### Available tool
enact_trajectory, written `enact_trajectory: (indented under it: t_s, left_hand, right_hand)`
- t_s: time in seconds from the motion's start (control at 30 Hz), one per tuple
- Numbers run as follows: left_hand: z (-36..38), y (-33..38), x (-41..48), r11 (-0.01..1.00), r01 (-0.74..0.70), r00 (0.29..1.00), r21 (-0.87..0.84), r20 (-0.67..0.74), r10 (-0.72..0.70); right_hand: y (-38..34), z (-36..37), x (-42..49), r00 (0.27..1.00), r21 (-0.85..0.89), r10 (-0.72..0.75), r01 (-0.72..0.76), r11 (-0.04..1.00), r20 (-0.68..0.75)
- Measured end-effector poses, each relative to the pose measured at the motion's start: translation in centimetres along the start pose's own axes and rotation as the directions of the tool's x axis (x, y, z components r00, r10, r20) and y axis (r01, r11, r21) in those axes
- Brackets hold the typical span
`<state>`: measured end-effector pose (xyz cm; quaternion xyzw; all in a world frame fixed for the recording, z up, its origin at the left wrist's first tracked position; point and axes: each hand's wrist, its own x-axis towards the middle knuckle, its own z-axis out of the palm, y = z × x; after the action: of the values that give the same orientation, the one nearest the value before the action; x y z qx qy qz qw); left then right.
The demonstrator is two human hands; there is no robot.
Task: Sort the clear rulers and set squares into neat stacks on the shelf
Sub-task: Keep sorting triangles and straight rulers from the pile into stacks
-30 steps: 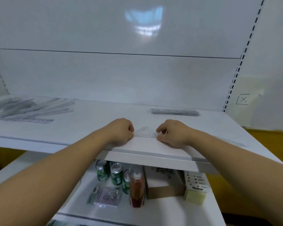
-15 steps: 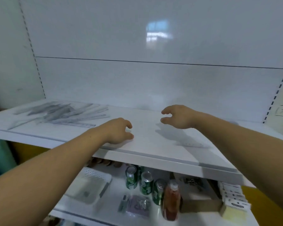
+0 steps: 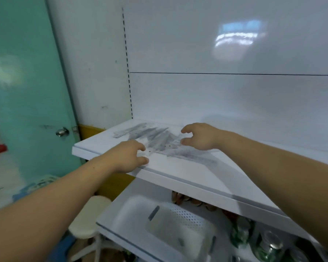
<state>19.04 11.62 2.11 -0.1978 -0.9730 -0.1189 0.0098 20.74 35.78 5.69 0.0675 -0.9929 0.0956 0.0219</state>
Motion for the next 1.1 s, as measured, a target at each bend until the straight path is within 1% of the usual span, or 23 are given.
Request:
enact_trajectory:
  t_s: [0.27,0.43,0.6,0.7,0.77,0.9,1.03,1.1]
  left_hand:
    - [-0.7,-7.7,5.0,0.987,0.135,0.989,-0.086,-0.045,-0.139]
    - [-1.3,-10.7,10.2,0.982,0.181,0.981,-0.059,-0.059,-0.185]
    - [-0.9,-12.6,14.1,0.982,0.185,0.983,-0.026,-0.010,-0.186]
    - [-0.7,-13.8,15.8,0.982,0.179,0.983,0.057,0.030,-0.181]
    - [-0.8,-14.8,17.0,0.986,0.144,0.988,0.087,0.033,-0.148]
    - [-1.5,-16.3,18.6,0.998,0.070,0.996,-0.006,0.061,-0.070]
    - [-1.4,-17.0,19.5,0.976,0.076,0.995,-0.203,0.081,-0.061]
    - [-1.2,-17.1,19.8,0.963,0.076,0.996,-0.258,0.073,-0.059]
  right_hand:
    - [-3.7,2.5,11.3,0.992,-0.004,-0.115,0.116,0.993,0.052]
    - [-4.2,4.0,18.5,0.987,0.042,-0.143,0.140,0.989,0.079]
    - [-4.9,6.3,23.5,0.984,0.020,-0.131,0.130,0.991,0.118]
    - [-5.3,6.9,24.8,0.980,0.025,-0.118,0.115,0.993,0.160]
    - [-5.5,6.8,25.2,0.982,0.038,-0.115,0.110,0.993,0.147]
    - [-5.4,5.9,25.4,0.991,0.077,-0.071,0.062,0.995,0.113]
    - [-5.4,5.5,24.6,0.997,0.060,-0.032,0.029,0.998,0.065]
    - [-5.5,5.6,24.0,0.999,0.080,-0.007,0.004,0.997,0.037]
